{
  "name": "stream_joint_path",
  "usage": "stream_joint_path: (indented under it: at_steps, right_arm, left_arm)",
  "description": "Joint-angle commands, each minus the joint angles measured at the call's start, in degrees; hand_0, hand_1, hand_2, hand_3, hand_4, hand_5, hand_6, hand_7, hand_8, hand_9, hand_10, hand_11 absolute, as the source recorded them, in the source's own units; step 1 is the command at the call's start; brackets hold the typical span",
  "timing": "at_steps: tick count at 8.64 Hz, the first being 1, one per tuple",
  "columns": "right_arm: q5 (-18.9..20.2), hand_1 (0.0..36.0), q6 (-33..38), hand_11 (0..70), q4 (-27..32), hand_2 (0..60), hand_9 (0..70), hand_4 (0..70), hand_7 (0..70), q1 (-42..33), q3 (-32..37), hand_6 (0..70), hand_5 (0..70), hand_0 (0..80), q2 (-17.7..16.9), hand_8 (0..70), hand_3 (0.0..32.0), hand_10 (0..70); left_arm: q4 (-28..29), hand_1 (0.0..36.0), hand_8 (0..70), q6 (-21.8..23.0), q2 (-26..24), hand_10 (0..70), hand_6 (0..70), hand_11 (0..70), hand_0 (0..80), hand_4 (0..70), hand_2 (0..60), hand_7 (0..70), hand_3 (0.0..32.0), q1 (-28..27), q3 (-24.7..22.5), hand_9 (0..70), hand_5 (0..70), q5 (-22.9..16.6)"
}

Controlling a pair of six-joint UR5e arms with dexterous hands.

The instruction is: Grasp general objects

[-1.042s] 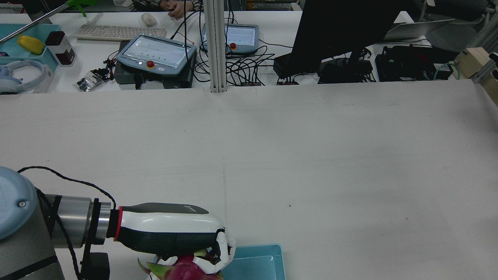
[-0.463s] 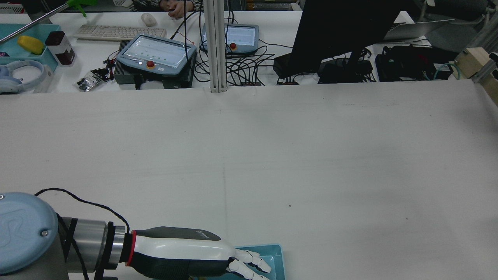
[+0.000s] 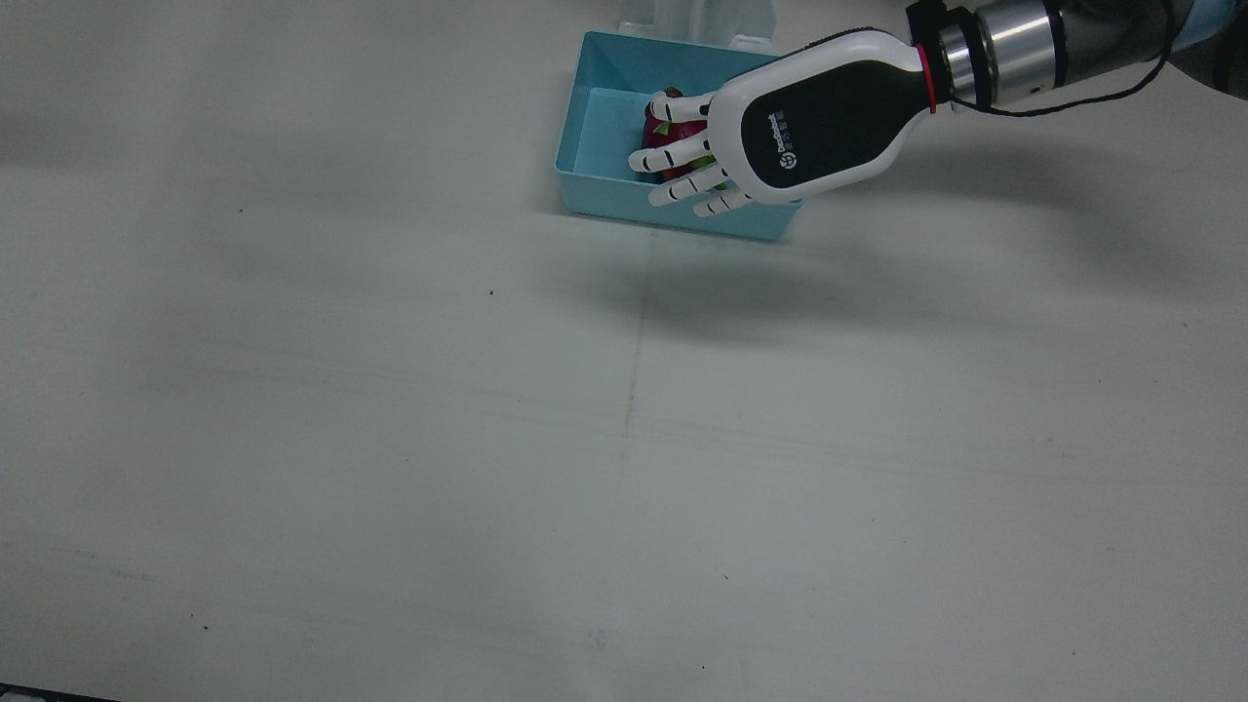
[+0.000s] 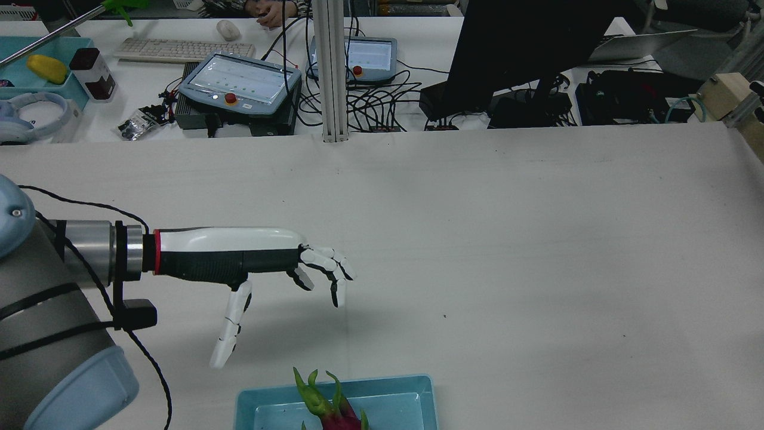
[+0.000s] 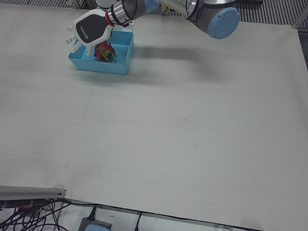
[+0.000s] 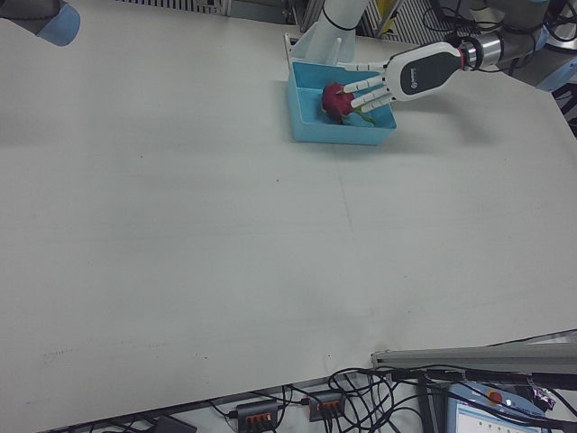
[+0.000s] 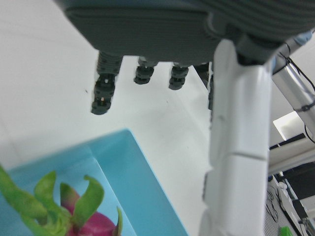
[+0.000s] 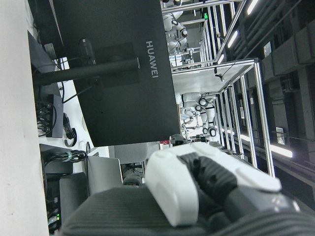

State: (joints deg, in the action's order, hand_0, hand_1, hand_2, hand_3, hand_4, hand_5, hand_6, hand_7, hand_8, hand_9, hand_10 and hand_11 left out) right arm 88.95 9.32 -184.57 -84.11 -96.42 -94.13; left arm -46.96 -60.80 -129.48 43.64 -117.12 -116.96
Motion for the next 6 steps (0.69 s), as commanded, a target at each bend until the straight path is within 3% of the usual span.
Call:
stream_joint_path:
  at_steps: [1,2,3,4,5,6]
  right_arm:
    - [0.0,0.0,0.0,0.0,0.0,0.0,0.0,0.0,0.0,0.0,0.0,0.0,0.0,0.0,0.0,0.0,0.0,0.0]
    - [0.0,0.0,0.0,0.0,0.0,0.0,0.0,0.0,0.0,0.0,0.0,0.0,0.0,0.0,0.0,0.0,0.0,0.0]
    - [0.0,0.0,0.0,0.0,0.0,0.0,0.0,0.0,0.0,0.0,0.0,0.0,0.0,0.0,0.0,0.0,0.0,0.0]
    - [0.0,0.0,0.0,0.0,0.0,0.0,0.0,0.0,0.0,-0.1,0.0,0.0,0.0,0.0,0.0,0.0,0.0,0.0]
    - [0.0,0.0,0.0,0.0,0.0,0.0,0.0,0.0,0.0,0.0,0.0,0.0,0.0,0.0,0.0,0.0,0.0,0.0]
    - [0.0,0.0,0.0,0.0,0.0,0.0,0.0,0.0,0.0,0.0,0.0,0.0,0.0,0.0,0.0,0.0,0.0,0.0]
  left_arm:
    - [13.0,11.2,19.8,4.5,0.7,9.7,11.1,15.2,59.6,21.3,0.0,28.4,9.4,15.6,13.7,12.2,59.9,0.0]
    - [18.4,14.4,20.1,8.3,1.2,10.1,13.4,15.9,62.6,23.9,0.0,28.6,7.0,17.2,18.8,12.0,60.6,3.0]
    - [22.7,15.1,20.3,9.9,2.1,10.7,13.9,16.8,63.4,24.8,0.0,28.3,5.8,18.5,22.5,12.0,59.8,6.4]
    - [28.3,15.9,20.0,13.6,5.7,10.8,15.6,17.0,65.2,28.0,0.0,27.1,0.0,20.1,23.6,10.9,60.3,12.9]
    - [39.6,28.5,5.4,20.8,15.3,8.5,13.4,15.2,80.0,31.0,0.0,21.1,0.0,20.1,24.7,8.7,50.8,22.1]
    - [40.2,28.8,4.5,20.0,16.9,8.2,12.4,14.9,80.0,29.8,0.7,20.4,0.0,22.2,24.8,8.3,50.2,24.6]
